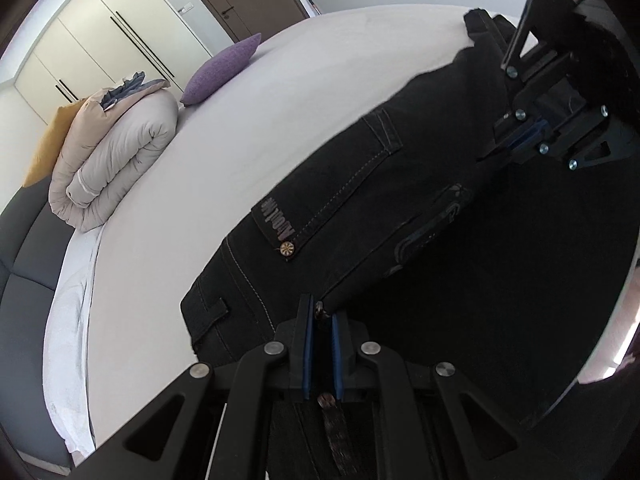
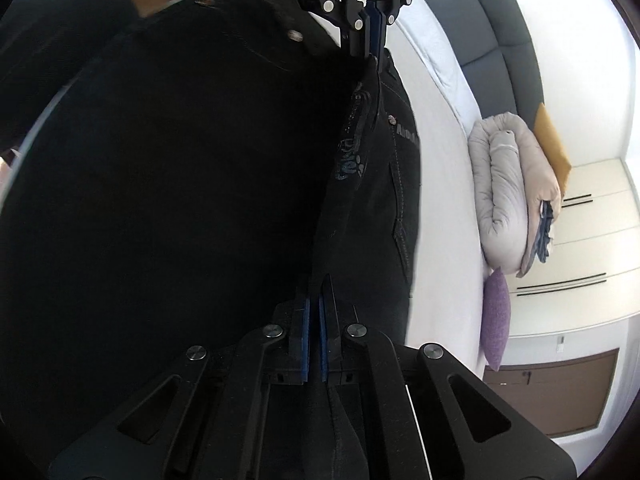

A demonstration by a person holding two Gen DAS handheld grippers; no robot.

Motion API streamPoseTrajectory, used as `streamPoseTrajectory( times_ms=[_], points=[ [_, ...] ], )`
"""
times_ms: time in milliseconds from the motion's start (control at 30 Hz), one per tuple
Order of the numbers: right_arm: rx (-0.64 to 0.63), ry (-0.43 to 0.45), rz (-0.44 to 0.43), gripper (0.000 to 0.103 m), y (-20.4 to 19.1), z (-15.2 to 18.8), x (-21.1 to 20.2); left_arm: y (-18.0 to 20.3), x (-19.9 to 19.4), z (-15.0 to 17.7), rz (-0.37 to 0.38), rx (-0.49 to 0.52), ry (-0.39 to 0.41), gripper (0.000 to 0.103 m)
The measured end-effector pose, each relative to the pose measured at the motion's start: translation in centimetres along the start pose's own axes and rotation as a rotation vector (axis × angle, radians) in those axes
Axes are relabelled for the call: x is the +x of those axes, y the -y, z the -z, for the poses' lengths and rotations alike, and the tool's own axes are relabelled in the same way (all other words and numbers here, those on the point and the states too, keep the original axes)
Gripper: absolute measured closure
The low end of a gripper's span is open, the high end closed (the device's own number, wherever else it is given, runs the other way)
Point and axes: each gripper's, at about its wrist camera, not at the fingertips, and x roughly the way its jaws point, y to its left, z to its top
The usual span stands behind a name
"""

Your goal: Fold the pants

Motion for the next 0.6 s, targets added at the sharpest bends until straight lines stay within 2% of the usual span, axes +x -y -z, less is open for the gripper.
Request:
streamPoseTrajectory(
  times_ms=[100, 333, 467, 567, 600],
  points=[
    [-0.04, -0.007, 0.003, 0.101, -2.7, -2.3, -1.4, 1.6, -0.7, 1.8, -0.014, 0.041, -0.025, 0.095],
    [-0.108, -0.031, -0.003, 0.101, -8.6, -5.2, -4.3, 3.9, -1.9, 4.2, -0.002, 0.078, -0.038, 0.095],
    [-0.103, -0.043, -0.001, 0.101, -9.6, -7.0, -4.4, 4.1, -2.2, 5.3, 0.014, 0.076, -0.036, 0.095],
    [-0.101, -0.044, -0.001, 0.101, -10.5, -6.6, -5.9, 3.6, -2.6, 5.5, 0.028, 0.069, -0.025, 0.095],
    [-0.102, -0.045, -0.002, 0.101, -9.4, -6.3, -5.5, 3.6, -2.6, 5.6, 0.03, 0.074, -0.025, 0.095]
  ],
)
